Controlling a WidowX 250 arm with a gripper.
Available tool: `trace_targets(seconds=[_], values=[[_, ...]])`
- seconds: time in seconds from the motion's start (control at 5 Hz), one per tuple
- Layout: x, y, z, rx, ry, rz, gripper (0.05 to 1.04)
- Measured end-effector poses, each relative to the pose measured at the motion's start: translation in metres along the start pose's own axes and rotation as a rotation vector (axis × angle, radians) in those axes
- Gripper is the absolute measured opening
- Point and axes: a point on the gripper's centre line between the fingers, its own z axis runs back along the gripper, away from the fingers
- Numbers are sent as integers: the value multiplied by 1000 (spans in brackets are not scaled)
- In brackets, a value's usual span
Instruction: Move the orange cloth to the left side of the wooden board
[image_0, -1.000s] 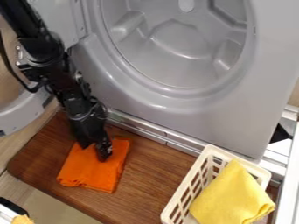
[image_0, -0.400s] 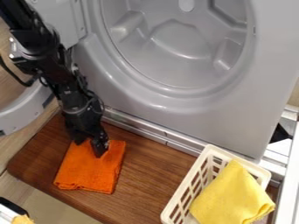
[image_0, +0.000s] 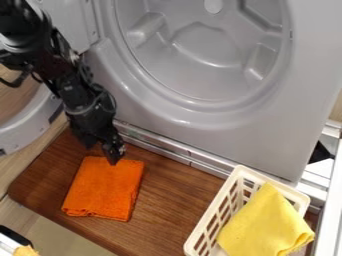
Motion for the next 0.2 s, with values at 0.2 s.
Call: trace_targets(seconds=[0.2], values=[[7,-11,14,15,-63,-45,999]])
